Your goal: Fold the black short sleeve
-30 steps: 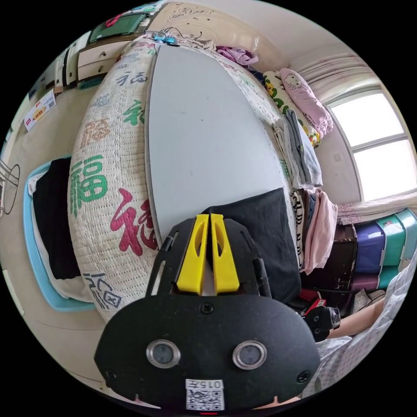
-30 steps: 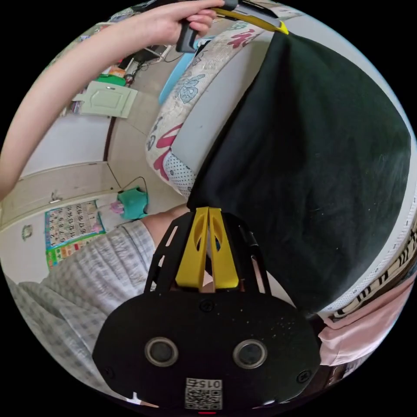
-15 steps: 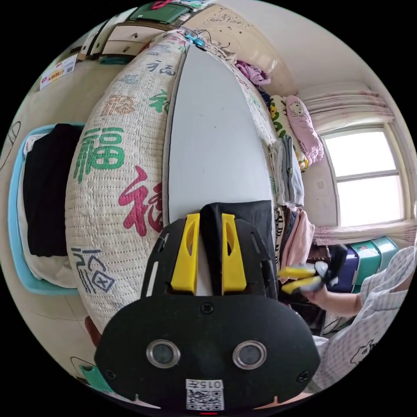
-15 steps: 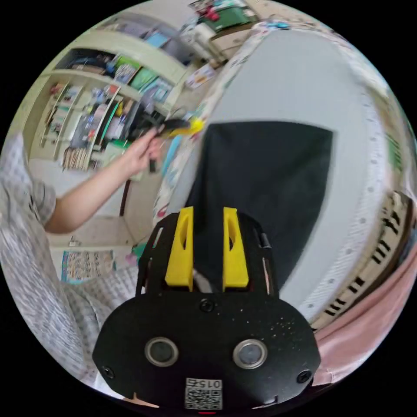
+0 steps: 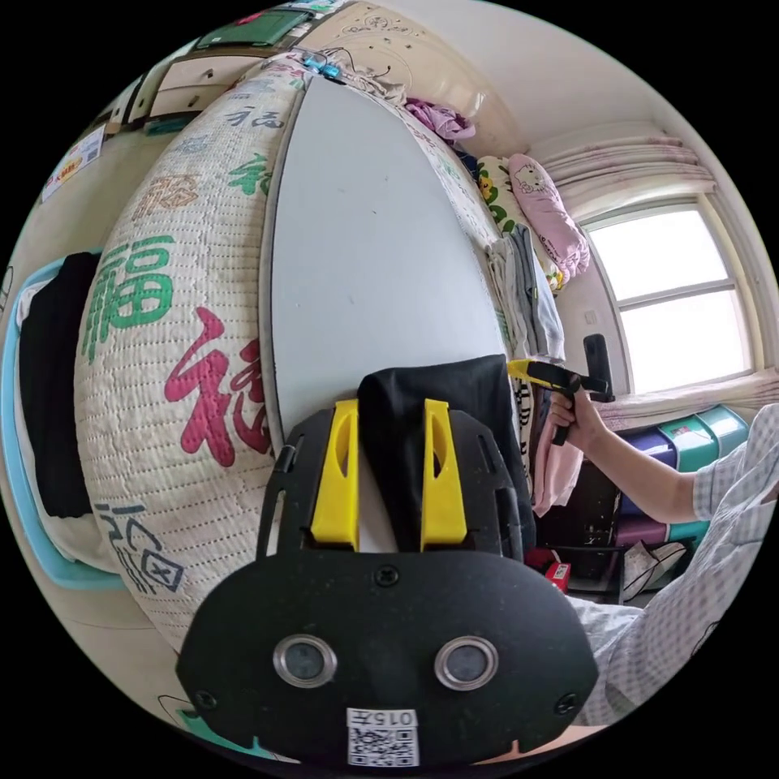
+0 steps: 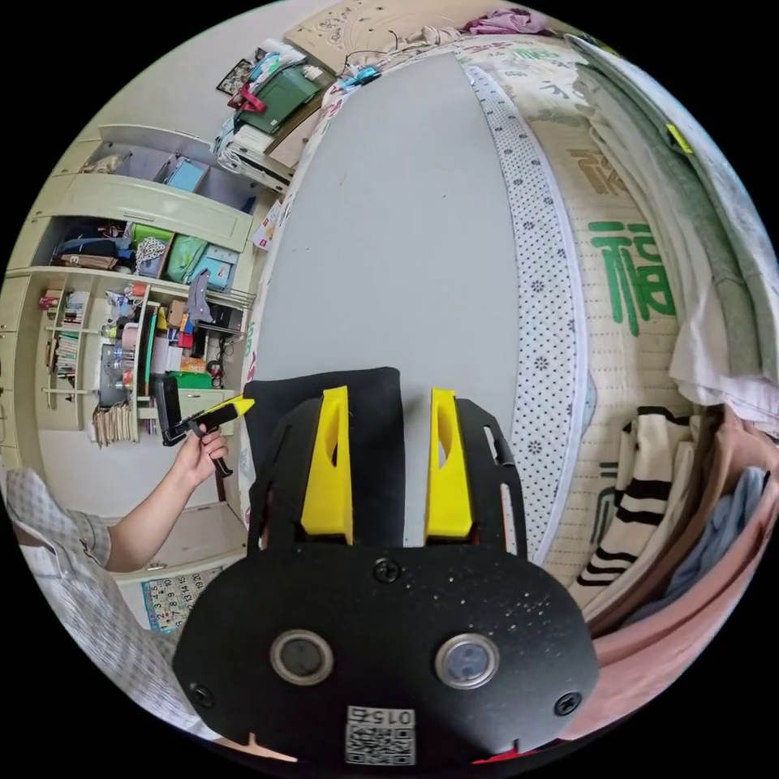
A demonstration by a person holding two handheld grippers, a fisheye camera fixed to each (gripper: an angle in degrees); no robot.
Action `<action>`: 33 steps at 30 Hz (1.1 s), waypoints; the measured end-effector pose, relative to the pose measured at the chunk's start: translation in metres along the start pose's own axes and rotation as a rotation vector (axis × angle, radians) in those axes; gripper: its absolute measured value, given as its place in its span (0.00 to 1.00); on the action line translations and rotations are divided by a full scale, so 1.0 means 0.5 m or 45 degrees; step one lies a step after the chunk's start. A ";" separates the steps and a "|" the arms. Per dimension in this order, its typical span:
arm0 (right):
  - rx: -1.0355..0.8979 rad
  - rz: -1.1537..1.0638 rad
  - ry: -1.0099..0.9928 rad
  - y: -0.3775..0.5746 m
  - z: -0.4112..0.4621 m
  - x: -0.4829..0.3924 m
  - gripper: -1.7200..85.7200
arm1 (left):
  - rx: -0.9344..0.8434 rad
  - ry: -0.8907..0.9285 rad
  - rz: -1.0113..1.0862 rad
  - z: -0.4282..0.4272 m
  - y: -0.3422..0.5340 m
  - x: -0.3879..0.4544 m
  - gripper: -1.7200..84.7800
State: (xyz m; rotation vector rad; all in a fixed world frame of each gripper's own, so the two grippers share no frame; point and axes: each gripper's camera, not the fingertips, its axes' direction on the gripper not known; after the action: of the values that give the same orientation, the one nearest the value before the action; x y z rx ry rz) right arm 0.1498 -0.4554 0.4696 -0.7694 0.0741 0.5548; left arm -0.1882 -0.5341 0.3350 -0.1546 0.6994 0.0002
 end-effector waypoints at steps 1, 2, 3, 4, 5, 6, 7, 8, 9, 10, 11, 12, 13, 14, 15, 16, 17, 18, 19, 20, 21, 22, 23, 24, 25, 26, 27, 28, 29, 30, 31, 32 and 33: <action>-0.020 -0.003 -0.035 0.009 -0.003 -0.004 0.17 | -0.009 0.026 -0.014 0.005 0.005 0.002 0.15; -0.034 -0.014 -0.062 0.020 -0.006 -0.009 0.16 | -0.019 0.037 -0.021 0.010 0.009 0.007 0.14; -0.041 -0.018 -0.073 0.024 -0.008 -0.013 0.15 | -0.020 0.039 -0.022 0.012 0.012 0.010 0.13; -0.026 -0.008 -0.061 0.036 -0.020 -0.017 0.14 | -0.030 0.037 -0.027 0.017 0.016 0.016 0.12; -0.031 0.015 -0.069 0.046 -0.034 -0.019 0.12 | -0.054 0.032 -0.035 0.019 0.019 0.026 0.10; -0.025 0.026 -0.088 0.052 -0.044 -0.020 0.11 | -0.054 0.035 -0.041 0.018 0.020 0.034 0.09; 0.012 0.032 -0.129 0.069 -0.069 -0.027 0.09 | -0.025 0.034 -0.022 0.009 0.024 0.057 0.09; 0.072 0.012 -0.163 0.090 -0.103 -0.038 0.09 | 0.031 0.042 0.041 -0.007 0.030 0.091 0.08; 0.106 -0.004 -0.187 0.101 -0.123 -0.045 0.08 | 0.060 0.056 0.081 -0.016 0.032 0.111 0.08; 0.187 -0.037 -0.235 0.128 -0.167 -0.059 0.08 | 0.109 0.079 0.163 -0.036 0.037 0.156 0.08; 0.281 -0.060 -0.274 0.156 -0.218 -0.071 0.08 | 0.160 0.079 0.243 -0.057 0.041 0.203 0.07; 0.334 -0.068 -0.299 0.172 -0.246 -0.076 0.08 | 0.188 0.078 0.281 -0.068 0.043 0.227 0.07; 0.440 -0.081 -0.355 0.203 -0.303 -0.083 0.08 | 0.245 0.089 0.350 -0.091 0.045 0.273 0.07; 0.546 -0.094 -0.407 0.234 -0.361 -0.088 0.07 | 0.303 0.116 0.414 -0.112 0.045 0.318 0.07; 0.595 -0.105 -0.425 0.249 -0.390 -0.090 0.07 | 0.331 0.133 0.445 -0.122 0.043 0.340 0.07; 0.684 -0.130 -0.438 0.278 -0.447 -0.097 0.07 | 0.382 0.172 0.514 -0.137 0.039 0.386 0.07; 0.758 -0.163 -0.432 0.304 -0.503 -0.106 0.07 | 0.421 0.208 0.589 -0.147 0.032 0.434 0.07; 0.791 -0.181 -0.422 0.316 -0.530 -0.111 0.06 | 0.437 0.219 0.627 -0.150 0.028 0.459 0.07; 0.856 -0.215 -0.390 0.341 -0.584 -0.122 0.06 | 0.467 0.228 0.701 -0.153 0.020 0.510 0.07; 0.913 -0.241 -0.357 0.363 -0.634 -0.130 0.06 | 0.494 0.229 0.770 -0.153 0.011 0.561 0.07; 0.943 -0.255 -0.345 0.374 -0.658 -0.133 0.05 | 0.507 0.233 0.802 -0.152 0.007 0.585 0.07; 1.007 -0.284 -0.323 0.396 -0.706 -0.135 0.05 | 0.536 0.257 0.859 -0.147 -0.001 0.631 0.07; 1.071 -0.308 -0.307 0.417 -0.751 -0.135 0.05 | 0.564 0.294 0.910 -0.139 -0.009 0.674 0.07; 1.102 -0.319 -0.301 0.427 -0.774 -0.133 0.05 | 0.577 0.314 0.934 -0.133 -0.014 0.694 0.07; 1.156 -0.336 -0.287 0.445 -0.817 -0.127 0.04 | 0.598 0.354 0.976 -0.118 -0.023 0.734 0.07; 1.200 -0.348 -0.257 0.460 -0.859 -0.120 0.04 | 0.609 0.385 1.002 -0.099 -0.034 0.772 0.07; 1.221 -0.353 -0.233 0.468 -0.880 -0.117 0.04 | 0.610 0.400 1.011 -0.087 -0.040 0.791 0.07; 1.249 -0.351 -0.184 0.480 -0.919 -0.110 0.04 | 0.605 0.426 1.020 -0.063 -0.051 0.827 0.07; 1.272 -0.350 -0.135 0.490 -0.956 -0.103 0.04 | 0.601 0.444 1.031 -0.035 -0.062 0.864 0.07; 1.282 -0.351 -0.114 0.495 -0.974 -0.099 0.04 | 0.602 0.451 1.037 -0.021 -0.067 0.882 0.07; 1.298 -0.351 -0.081 0.503 -1.008 -0.090 0.04 | 0.601 0.472 1.041 0.007 -0.078 0.914 0.07; 1.306 -0.350 -0.060 0.508 -1.040 -0.079 0.04 | 0.593 0.502 1.038 0.035 -0.090 0.942 0.07; 1.307 -0.346 -0.052 0.509 -1.055 -0.073 0.04 | 0.587 0.519 1.033 0.050 -0.096 0.955 0.07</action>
State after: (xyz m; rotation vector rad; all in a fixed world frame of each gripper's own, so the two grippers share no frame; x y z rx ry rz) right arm 0.0620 -0.6807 -0.0649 0.2341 0.1935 0.2111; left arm 0.1960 -0.6027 0.0545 0.5937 1.1090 0.5935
